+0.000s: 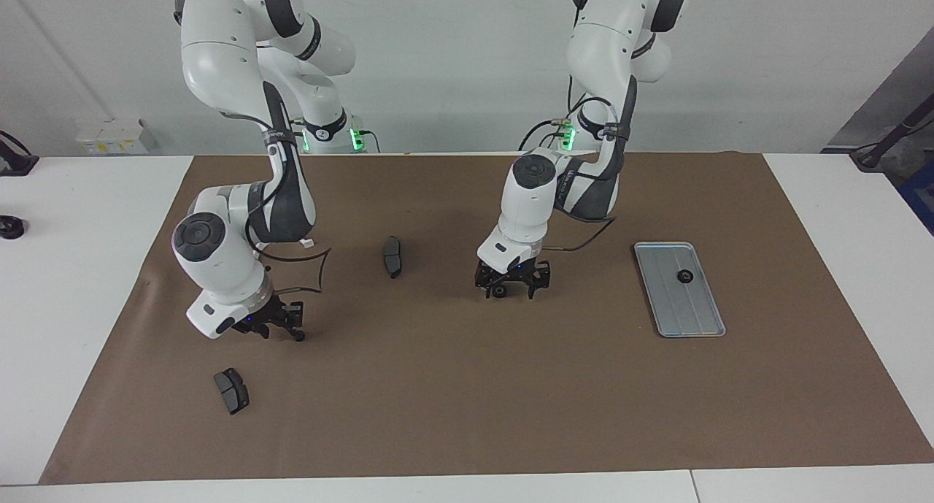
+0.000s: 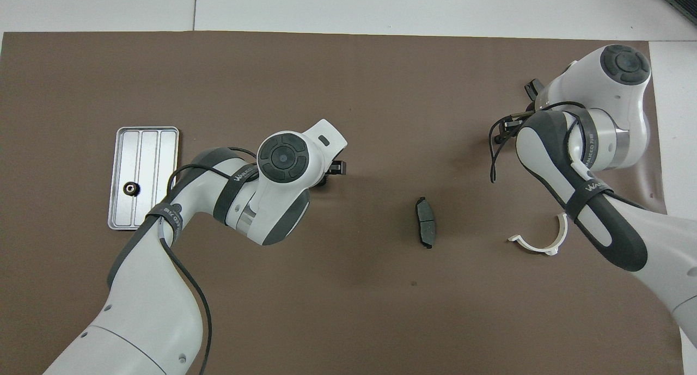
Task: Pick bearing gear from pile to tray
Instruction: 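Grasp the second gear with the left gripper while the right gripper grasps another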
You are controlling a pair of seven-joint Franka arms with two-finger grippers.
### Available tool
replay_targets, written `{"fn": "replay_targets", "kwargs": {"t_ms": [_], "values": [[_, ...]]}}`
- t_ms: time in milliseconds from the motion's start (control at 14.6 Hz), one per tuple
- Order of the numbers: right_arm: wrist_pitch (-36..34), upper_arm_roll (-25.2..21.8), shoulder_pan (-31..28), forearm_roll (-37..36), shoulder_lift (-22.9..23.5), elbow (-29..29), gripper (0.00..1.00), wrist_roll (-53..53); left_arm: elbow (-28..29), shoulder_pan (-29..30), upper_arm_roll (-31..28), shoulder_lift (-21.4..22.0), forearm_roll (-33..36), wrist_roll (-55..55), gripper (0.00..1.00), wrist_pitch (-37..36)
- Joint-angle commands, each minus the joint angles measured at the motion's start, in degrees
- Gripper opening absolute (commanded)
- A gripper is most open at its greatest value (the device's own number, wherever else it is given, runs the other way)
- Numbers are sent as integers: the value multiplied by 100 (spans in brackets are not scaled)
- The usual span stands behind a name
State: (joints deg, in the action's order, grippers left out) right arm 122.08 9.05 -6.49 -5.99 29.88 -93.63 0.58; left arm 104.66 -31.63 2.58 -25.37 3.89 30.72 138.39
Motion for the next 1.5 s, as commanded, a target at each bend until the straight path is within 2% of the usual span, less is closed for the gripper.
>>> {"fn": "replay_targets", "kwargs": {"t_ms": [0, 137, 205, 274, 342, 547, 821, 1163, 1300, 1436], "values": [[272, 53, -1, 62, -9, -173, 54, 12, 326, -221, -100, 138, 148, 163, 84, 118], [553, 61, -1, 132, -9, -392, 54, 12, 370, -265, -100, 155, 148, 163, 74, 101], [658, 61, 8, 185, -9, -471, 53, 12, 379, -282, -109, 155, 148, 163, 64, 92], [651, 61, 34, 186, -17, -498, 52, 4, 345, -283, -109, 155, 148, 171, 40, 31], [633, 61, 43, 186, -17, -507, 52, -23, 344, -274, -126, 155, 148, 189, 3, -5], [554, 61, 104, 186, -35, -516, 48, -137, 257, -256, -162, 216, 183, 312, 0, -242], [545, 61, 104, 186, -61, -603, 37, -181, 344, -99, -407, 734, 200, 286, 0, -654], [554, 61, 78, 186, -96, -718, 22, -172, 861, 788, -417, 1385, 209, 198, 0, -726], [554, 61, 69, 186, -96, -718, 15, -172, 1099, 1139, -417, 1526, 209, -73, 0, -717], [554, 61, 69, 186, -96, -718, 12, -172, 1275, 1517, -399, 1658, 209, -293, 0, -717]]}}
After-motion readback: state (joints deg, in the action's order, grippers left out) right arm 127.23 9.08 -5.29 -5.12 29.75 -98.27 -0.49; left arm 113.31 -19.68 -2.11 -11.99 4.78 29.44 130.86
